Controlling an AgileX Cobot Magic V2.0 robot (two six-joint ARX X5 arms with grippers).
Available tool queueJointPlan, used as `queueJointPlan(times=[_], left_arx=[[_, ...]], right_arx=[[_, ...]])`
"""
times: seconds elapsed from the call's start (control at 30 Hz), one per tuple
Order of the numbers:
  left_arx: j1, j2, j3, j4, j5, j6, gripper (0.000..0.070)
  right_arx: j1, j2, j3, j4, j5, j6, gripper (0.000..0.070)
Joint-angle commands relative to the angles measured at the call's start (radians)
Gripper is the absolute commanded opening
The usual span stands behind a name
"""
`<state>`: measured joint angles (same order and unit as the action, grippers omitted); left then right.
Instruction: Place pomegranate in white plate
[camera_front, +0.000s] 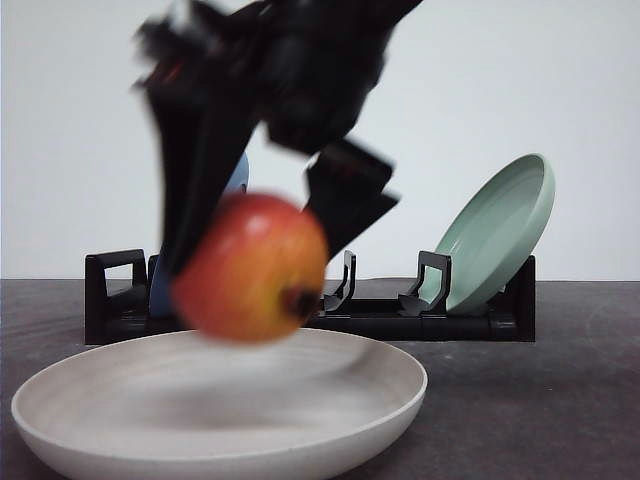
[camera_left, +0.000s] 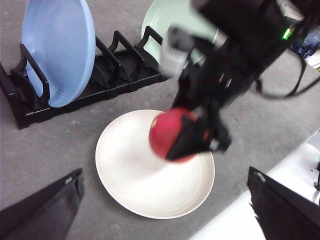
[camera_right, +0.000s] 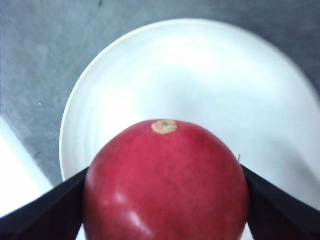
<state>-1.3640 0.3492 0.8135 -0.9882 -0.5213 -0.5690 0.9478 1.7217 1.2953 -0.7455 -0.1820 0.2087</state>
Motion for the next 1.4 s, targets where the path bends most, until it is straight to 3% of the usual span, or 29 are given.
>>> queueJointPlan(times=[0.0,0.3,0.5,0.67,0.73,1.07,1.37], left_arx=[[-0.014,0.002,0.005,0.008,-0.007,0.007,0.0627],[-0.014,0.002,0.005,0.008,-0.034,0.003,0.0627],[-0.014,0.002,0.005,0.007,-0.034,0.003,0.0627],[-0.014,0.002,0.005,0.007,-0.034,0.001,0.0627],[-0.014,0.002,0.005,0.007,-0.034,-0.001,0.0627],[-0.014,0.002,0.005,0.008,-0.034,-0.004,0.0627],[-0.014,0.002,0.005,0.007,-0.034,-0.016,0.0627]], right_arx=[[0.020,0.036,0.015,0.018,0.008,0.017,0.0420],[0.049,0.122,0.015,0.049,0.086,0.019,0.0421],[0.049,0.128,0.015,0.044,0.079,0.020,0.0434],[0.050,0.128,0.015,0.055,0.078,0.020,0.0655],[0.051,0.128,0.015,0.056,0.078,0.020,0.0697],[0.029,0.042,0.098,-0.047,0.085,-0.014,0.0700],[-0.051,-0.282,0.166,-0.308,0.083,-0.111,0.0700]])
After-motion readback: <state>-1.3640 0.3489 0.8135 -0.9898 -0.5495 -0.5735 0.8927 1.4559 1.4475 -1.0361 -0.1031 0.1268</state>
